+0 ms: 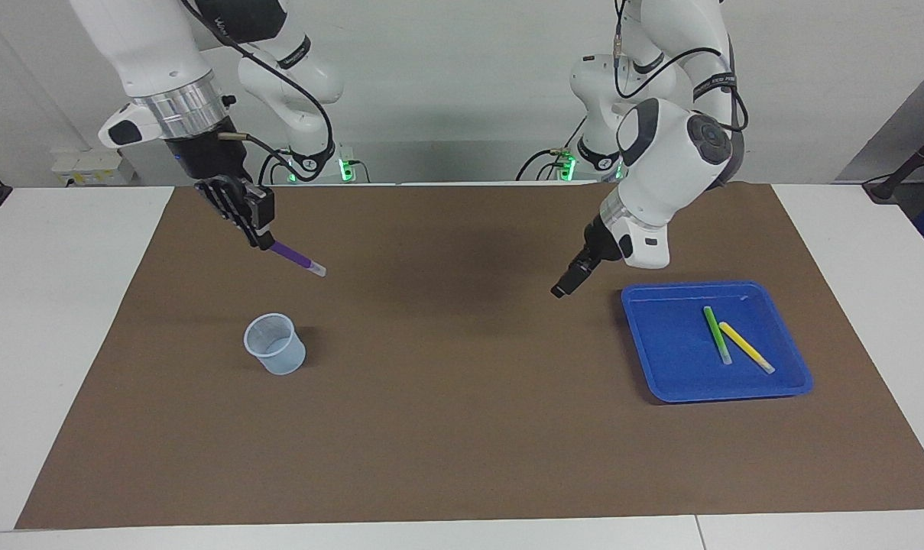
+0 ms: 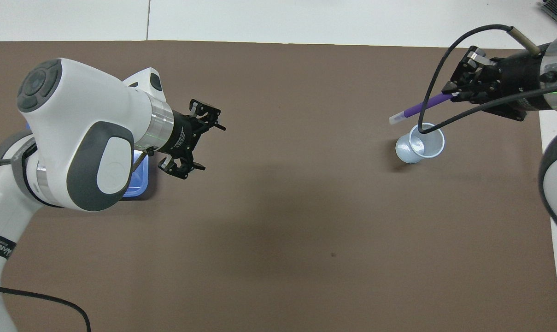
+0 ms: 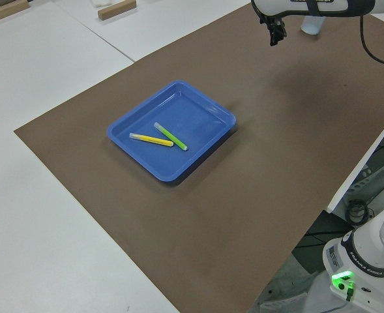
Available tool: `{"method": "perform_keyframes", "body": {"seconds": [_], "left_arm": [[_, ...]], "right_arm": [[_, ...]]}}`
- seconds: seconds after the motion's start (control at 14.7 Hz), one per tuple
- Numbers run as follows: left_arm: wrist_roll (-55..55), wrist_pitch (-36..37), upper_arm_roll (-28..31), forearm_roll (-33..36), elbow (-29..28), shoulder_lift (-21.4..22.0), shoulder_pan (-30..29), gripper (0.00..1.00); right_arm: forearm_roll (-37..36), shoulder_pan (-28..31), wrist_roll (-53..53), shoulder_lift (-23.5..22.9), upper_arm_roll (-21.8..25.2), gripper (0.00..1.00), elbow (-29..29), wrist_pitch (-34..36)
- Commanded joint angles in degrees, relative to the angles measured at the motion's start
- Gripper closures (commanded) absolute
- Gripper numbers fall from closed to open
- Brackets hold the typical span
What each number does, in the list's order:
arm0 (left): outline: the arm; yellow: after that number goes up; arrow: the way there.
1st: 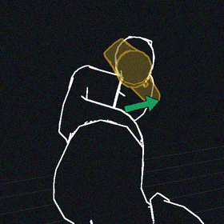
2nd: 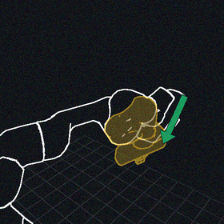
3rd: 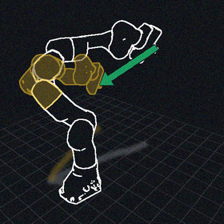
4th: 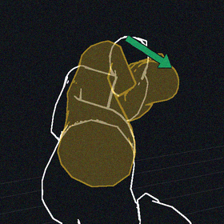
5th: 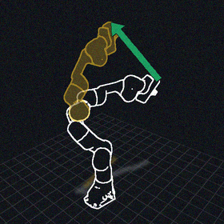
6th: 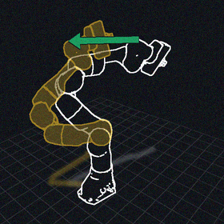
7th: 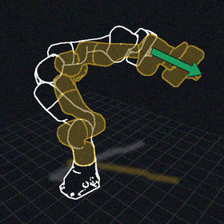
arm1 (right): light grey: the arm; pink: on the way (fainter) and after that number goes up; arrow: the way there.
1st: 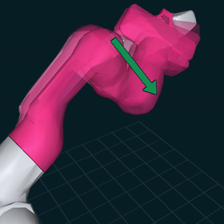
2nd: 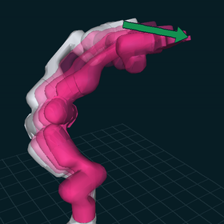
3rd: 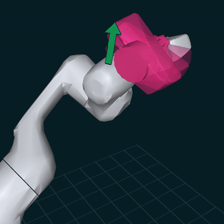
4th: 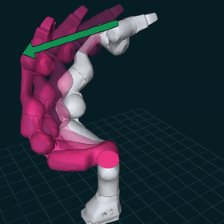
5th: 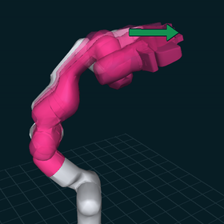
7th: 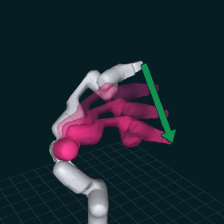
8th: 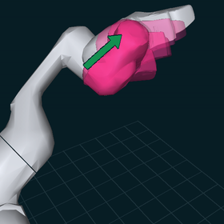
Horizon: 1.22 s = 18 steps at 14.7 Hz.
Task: Right arm passes pens to left for tray arrangement
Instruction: 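Lift the purple pen with the right gripper while the left gripper advances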
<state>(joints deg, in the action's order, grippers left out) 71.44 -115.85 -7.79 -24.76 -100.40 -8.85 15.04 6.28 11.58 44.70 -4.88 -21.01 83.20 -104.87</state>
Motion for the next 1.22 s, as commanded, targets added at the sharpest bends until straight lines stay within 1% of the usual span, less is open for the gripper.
{"method": "perform_keyframes", "body": {"seconds": [0.0, 0.14, 0.27, 0.41, 0.48, 0.61, 0.68, 0.88, 1.02, 1.16], "left_arm": [[8.9, -4.4, 0.0, -4.5, 0.2, 0.5, 2.2, 0.0], [16.2, -10.0, -2.5, -5.3, 0.7, 0.2, 2.7, 0.0], [23.2, -17.1, -4.7, -5.4, 0.8, -0.3, 3.8, 0.0], [30.2, -23.3, -5.0, -5.4, 1.2, -0.5, 6.7, 0.0], [33.1, -25.3, -5.0, -5.3, 1.3, -0.5, 7.7, 0.0], [37.0, -28.9, -5.1, -5.2, 1.4, -0.5, 9.1, 0.0], [38.1, -30.0, -5.1, -5.3, 2.6, -0.7, 9.4, 0.0], [42.1, -30.1, -5.2, -5.0, 4.7, -1.3, 9.9, 0.0], [43.9, -30.8, -5.1, -5.1, 4.9, -1.3, 11.0, 0.0], [46.1, -36.2, -5.1, -4.8, 4.9, -2.1, 13.8, 0.0]], "right_arm": [[1.2, -0.1, 4.4, 0.3, -1.5, 1.0, -0.1, -0.9], [1.3, -0.9, 9.2, 0.4, -2.2, 1.0, -0.1, -1.9], [1.3, -2.5, 13.2, 0.4, -2.4, 1.0, 0.0, -3.7], [2.1, -3.7, 18.6, 0.4, -2.4, 1.0, -0.1, -4.6], [2.2, -3.9, 21.5, 0.4, -2.4, 1.0, 0.1, -6.6], [2.2, -4.5, 25.3, 0.3, -2.4, 1.0, 0.2, -8.2], [2.2, -4.5, 26.7, 0.3, -2.4, 1.0, 0.2, -8.9], [2.2, -4.5, 32.6, 0.2, -2.9, 1.0, 0.6, -12.2], [2.2, -4.5, 34.7, 0.1, -3.2, 1.0, 0.6, -13.1], [2.4, -4.5, 37.6, 0.0, -3.7, 1.0, 0.6, -14.4]]}}
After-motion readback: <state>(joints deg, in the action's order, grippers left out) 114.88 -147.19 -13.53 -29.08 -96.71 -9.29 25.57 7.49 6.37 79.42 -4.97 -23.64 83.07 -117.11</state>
